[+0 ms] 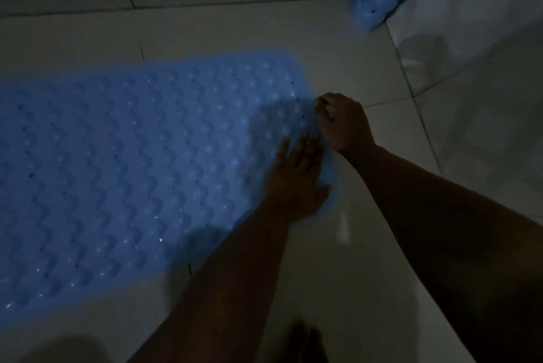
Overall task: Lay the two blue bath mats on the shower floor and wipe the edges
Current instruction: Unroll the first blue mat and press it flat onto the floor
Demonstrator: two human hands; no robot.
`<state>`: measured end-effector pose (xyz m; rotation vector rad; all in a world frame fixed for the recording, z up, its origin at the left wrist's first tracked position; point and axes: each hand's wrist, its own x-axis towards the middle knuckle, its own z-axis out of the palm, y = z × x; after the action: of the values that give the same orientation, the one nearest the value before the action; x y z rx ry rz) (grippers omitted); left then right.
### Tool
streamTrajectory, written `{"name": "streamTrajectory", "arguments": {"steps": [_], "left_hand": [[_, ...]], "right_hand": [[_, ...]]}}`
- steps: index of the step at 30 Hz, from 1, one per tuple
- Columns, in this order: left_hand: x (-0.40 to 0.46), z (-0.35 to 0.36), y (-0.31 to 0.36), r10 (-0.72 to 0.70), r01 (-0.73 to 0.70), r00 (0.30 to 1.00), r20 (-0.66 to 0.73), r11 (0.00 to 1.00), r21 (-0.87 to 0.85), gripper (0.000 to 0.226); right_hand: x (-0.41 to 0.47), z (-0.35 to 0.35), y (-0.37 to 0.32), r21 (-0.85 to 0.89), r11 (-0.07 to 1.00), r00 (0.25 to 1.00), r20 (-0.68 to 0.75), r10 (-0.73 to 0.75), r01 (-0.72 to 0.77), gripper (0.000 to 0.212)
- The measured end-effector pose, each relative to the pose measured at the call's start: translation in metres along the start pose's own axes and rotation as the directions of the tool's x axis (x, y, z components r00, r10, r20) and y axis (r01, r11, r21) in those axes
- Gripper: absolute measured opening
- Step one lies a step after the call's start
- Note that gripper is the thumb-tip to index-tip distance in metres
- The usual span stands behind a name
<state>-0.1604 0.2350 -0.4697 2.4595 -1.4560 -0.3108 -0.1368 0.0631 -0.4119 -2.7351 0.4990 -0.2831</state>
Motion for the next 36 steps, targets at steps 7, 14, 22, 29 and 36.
{"name": "streamTrajectory", "arguments": {"steps": [7, 14, 22, 29, 36], "left_hand": [[0.030, -0.055, -0.009, -0.055, 0.133, 0.946, 0.318, 0.964, -0.231, 0.068], [-0.024, -0.102, -0.065, -0.316, 0.267, 0.942, -0.111, 0.908, -0.323, 0.055], [-0.084, -0.064, -0.082, -0.262, 0.253, 0.924, -0.280, 0.965, -0.069, 0.050], [-0.092, -0.059, -0.094, -0.245, 0.253, 0.941, -0.231, 0.968, 0.002, 0.051], [-0.079, -0.073, -0.081, -0.338, 0.336, 0.931, -0.138, 0.941, -0.042, 0.058]], "right_hand": [[-0.001, -0.029, -0.015, 0.041, 0.998, 0.998, 0.008, 0.055, -0.055, 0.035], [-0.074, -0.011, -0.067, -0.063, 0.985, 0.963, 0.205, 0.173, -0.163, 0.053], [-0.136, 0.061, -0.068, -0.222, 0.975, 0.991, 0.133, 0.029, 0.001, 0.072], [-0.130, 0.069, -0.070, -0.247, 0.969, 0.993, 0.108, 0.037, -0.010, 0.077], [-0.093, 0.033, -0.085, -0.236, 0.960, 0.977, 0.112, 0.179, -0.148, 0.061]]}}
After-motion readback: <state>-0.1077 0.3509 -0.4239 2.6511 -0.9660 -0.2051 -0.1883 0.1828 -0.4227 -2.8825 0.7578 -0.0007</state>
